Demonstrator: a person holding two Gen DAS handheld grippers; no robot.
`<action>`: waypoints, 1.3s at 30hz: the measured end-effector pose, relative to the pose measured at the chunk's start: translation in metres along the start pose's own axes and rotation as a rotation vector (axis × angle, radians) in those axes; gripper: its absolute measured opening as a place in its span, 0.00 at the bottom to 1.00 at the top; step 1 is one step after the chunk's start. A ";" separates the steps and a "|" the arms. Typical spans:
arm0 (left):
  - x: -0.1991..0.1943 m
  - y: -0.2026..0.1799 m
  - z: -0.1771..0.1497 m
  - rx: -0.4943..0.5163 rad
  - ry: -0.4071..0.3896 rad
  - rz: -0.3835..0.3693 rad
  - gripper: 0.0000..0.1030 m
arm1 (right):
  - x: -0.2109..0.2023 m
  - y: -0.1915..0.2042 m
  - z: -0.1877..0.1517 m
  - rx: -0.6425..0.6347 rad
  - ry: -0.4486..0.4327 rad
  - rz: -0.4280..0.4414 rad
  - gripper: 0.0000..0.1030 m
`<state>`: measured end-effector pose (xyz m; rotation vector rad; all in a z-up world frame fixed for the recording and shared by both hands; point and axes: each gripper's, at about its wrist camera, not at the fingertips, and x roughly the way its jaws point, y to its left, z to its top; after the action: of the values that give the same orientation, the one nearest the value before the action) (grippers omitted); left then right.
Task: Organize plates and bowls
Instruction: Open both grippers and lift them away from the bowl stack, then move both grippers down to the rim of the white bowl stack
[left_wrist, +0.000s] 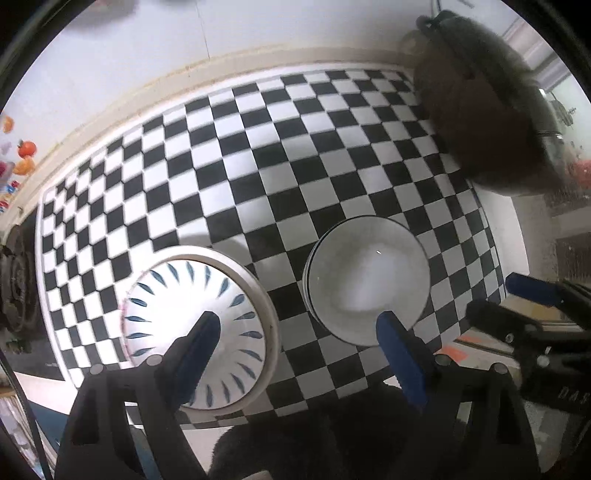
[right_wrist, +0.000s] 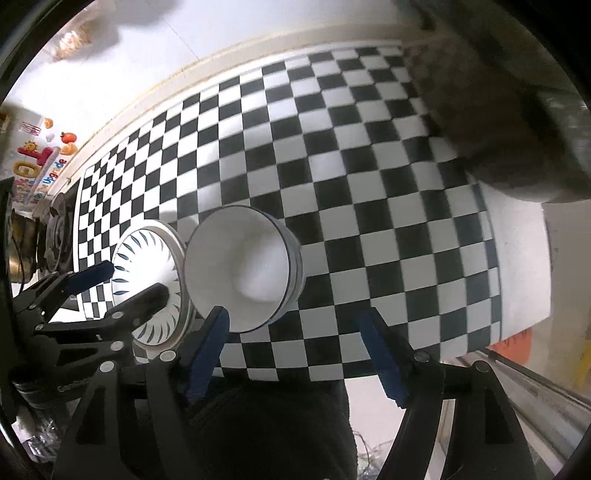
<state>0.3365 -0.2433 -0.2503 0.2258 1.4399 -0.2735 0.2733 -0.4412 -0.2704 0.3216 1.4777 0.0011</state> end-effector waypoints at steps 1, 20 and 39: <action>-0.007 0.000 -0.002 0.005 -0.011 0.004 0.84 | -0.008 0.001 -0.003 0.001 -0.017 0.000 0.74; -0.071 -0.007 -0.020 0.012 -0.119 0.011 0.84 | -0.099 0.027 -0.038 -0.009 -0.192 -0.002 0.74; 0.018 0.003 0.023 -0.029 -0.001 -0.121 0.84 | -0.001 -0.012 -0.013 0.096 -0.082 0.023 0.74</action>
<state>0.3609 -0.2490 -0.2651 0.1153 1.4583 -0.3511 0.2580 -0.4497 -0.2723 0.4120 1.3950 -0.0635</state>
